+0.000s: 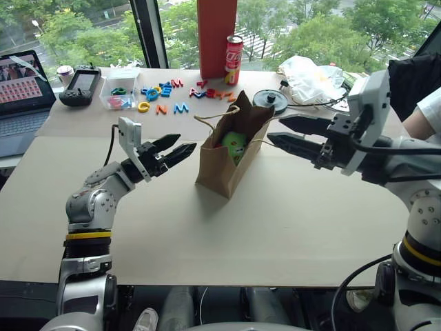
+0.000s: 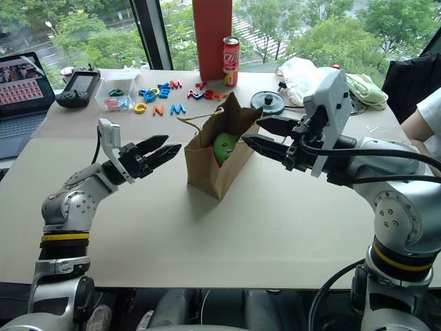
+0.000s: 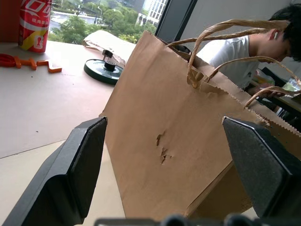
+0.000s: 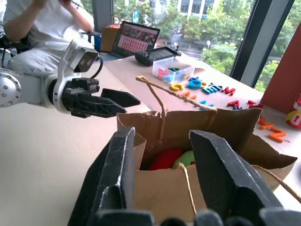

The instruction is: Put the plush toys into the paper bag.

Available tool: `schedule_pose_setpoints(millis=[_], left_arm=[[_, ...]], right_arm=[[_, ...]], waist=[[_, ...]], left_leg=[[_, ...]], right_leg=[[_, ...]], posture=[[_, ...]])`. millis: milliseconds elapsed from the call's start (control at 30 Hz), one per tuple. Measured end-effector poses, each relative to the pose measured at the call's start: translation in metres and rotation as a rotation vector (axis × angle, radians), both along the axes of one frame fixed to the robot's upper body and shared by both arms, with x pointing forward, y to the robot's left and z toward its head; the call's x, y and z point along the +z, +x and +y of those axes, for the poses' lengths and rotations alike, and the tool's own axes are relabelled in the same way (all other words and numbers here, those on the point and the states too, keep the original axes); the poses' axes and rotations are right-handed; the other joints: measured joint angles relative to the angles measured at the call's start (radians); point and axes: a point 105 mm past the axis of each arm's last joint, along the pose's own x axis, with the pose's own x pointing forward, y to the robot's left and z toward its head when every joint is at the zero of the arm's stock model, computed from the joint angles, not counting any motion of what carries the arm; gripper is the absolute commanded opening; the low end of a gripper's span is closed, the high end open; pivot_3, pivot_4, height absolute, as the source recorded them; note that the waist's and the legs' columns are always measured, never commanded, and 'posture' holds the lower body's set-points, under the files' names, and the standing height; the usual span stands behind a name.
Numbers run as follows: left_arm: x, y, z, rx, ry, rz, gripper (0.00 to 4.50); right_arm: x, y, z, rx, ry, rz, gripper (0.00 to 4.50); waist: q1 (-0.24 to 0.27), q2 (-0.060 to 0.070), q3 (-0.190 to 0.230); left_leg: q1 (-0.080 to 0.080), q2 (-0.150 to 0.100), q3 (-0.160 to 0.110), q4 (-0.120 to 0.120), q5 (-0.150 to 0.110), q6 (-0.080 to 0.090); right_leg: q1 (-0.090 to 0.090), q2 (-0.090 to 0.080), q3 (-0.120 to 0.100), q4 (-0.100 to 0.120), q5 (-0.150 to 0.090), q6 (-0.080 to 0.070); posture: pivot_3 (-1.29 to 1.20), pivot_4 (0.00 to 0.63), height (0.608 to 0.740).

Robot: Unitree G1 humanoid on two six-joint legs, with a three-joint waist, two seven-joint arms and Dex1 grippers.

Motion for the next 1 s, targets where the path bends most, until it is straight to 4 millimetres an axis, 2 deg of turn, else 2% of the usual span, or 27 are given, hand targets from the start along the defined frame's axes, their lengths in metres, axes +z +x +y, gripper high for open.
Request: schedule_pose_setpoints(millis=[67, 167, 233, 400, 467, 567, 733, 867, 1000], left_arm=[[-0.002, -0.001, -0.003, -0.011, -0.002, 0.004, 4.20], [-0.006, -0.002, -0.004, -0.019, 0.006, 0.009, 4.20], [-0.006, -0.003, -0.004, -0.030, 0.011, 0.008, 4.20], [-0.011, -0.014, -0.009, -0.100, 0.051, 0.005, 4.20], [-0.014, -0.017, -0.012, -0.131, 0.066, 0.009, 4.20], [-0.018, -0.022, -0.018, -0.169, 0.113, -0.002, 4.20], [-0.025, -0.024, -0.028, -0.173, 0.193, -0.038, 4.20], [-0.028, -0.030, -0.047, -0.203, 0.242, -0.084, 4.20], [-0.034, -0.036, -0.051, -0.206, 0.273, -0.088, 4.20]], right_arm=[[-0.015, -0.001, 0.004, 0.010, -0.049, 0.051, 0.03], [-0.045, -0.004, 0.011, 0.034, -0.149, 0.138, 0.03], [-0.057, -0.002, 0.015, 0.027, -0.195, 0.165, 0.03], [-0.094, 0.037, 0.007, -0.171, -0.297, 0.227, 0.03], [-0.094, 0.052, 0.010, -0.218, -0.296, 0.204, 0.03], [-0.090, 0.065, 0.019, -0.234, -0.310, 0.163, 0.03], [-0.087, 0.069, 0.042, -0.197, -0.302, 0.141, 0.03], [-0.080, 0.068, 0.067, -0.148, -0.267, 0.122, 0.03], [-0.075, 0.075, 0.078, -0.160, -0.240, 0.118, 0.03]], waist=[[0.000, 0.000, 0.000], [-0.002, 0.000, 0.000], [-0.004, 0.000, 0.000], [-0.008, 0.000, 0.000], [-0.009, 0.000, 0.000], [-0.007, 0.000, 0.000], [-0.004, 0.000, 0.000], [-0.005, 0.000, 0.000], [-0.007, 0.000, 0.000]], left_leg=[[0.000, 0.000, 0.000, 0.000, 0.000, 0.000], [0.000, 0.000, 0.000, 0.000, 0.000, 0.000], [0.000, 0.000, -0.001, 0.000, 0.000, 0.000], [0.001, 0.000, 0.001, 0.000, 0.000, 0.000], [0.001, 0.000, 0.001, 0.000, 0.000, 0.000], [0.000, 0.000, 0.001, 0.000, 0.000, 0.000], [-0.001, 0.000, 0.002, 0.000, 0.000, 0.000], [-0.001, 0.000, 0.002, 0.000, 0.000, 0.000], [0.000, 0.001, 0.002, 0.000, 0.000, 0.000]], right_leg=[[0.000, 0.000, 0.000, 0.000, 0.000, 0.000], [-0.001, 0.000, 0.000, 0.000, 0.000, 0.000], [0.000, 0.000, 0.001, 0.000, 0.000, 0.000], [0.000, 0.000, 0.001, 0.001, 0.000, 0.000], [-0.001, 0.001, 0.002, 0.001, 0.000, 0.000], [-0.001, 0.001, 0.001, 0.001, 0.000, 0.000], [-0.001, 0.000, 0.001, 0.000, 0.000, 0.000], [-0.001, 0.000, 0.000, 0.001, 0.000, 0.000], [-0.001, 0.001, 0.000, 0.001, 0.000, 0.000]], posture=[[0.00, 0.150, 0.739], [0.00, 0.150, 0.739], [0.00, 0.150, 0.739], [0.00, 0.150, 0.739], [0.00, 0.150, 0.739], [0.00, 0.150, 0.739], [0.00, 0.150, 0.739], [0.00, 0.150, 0.739], [0.00, 0.150, 0.739]])
